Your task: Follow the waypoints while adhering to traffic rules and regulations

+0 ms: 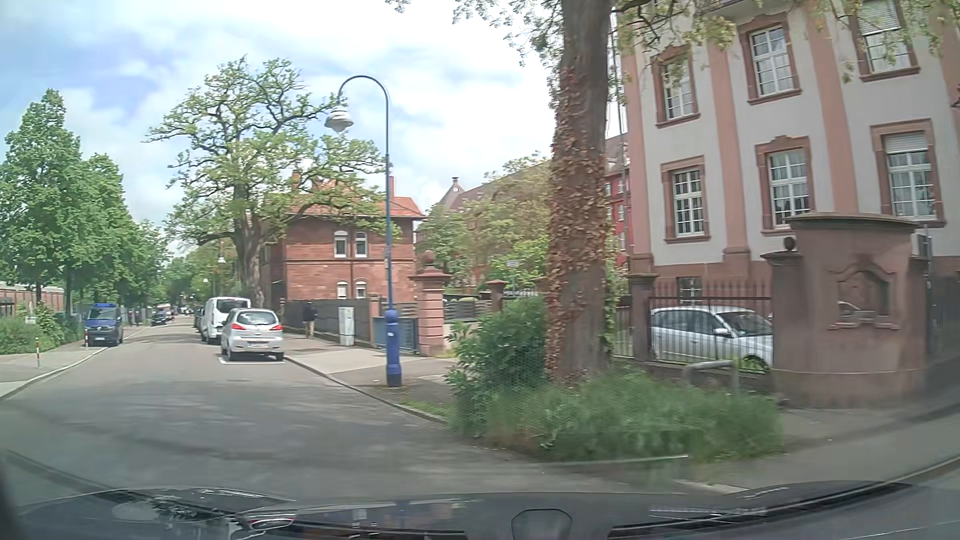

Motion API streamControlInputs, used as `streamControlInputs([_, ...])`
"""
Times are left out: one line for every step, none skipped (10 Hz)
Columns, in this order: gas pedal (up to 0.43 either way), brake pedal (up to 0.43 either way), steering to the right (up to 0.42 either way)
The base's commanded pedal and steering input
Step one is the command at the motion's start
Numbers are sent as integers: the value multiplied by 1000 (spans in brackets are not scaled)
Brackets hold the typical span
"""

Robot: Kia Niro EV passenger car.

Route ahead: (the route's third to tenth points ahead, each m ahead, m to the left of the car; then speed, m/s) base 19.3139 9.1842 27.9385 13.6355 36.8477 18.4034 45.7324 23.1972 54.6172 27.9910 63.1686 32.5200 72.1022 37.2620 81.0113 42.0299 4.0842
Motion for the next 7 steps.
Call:
streamControlInputs([118,0,-519])
streamControlInputs([118,0,-495])
streamControlInputs([118,0,-466])
streamControlInputs([118,0,-440])
streamControlInputs([118,0,-406])
streamControlInputs([118,0,-372])
streamControlInputs([118,0,-349])
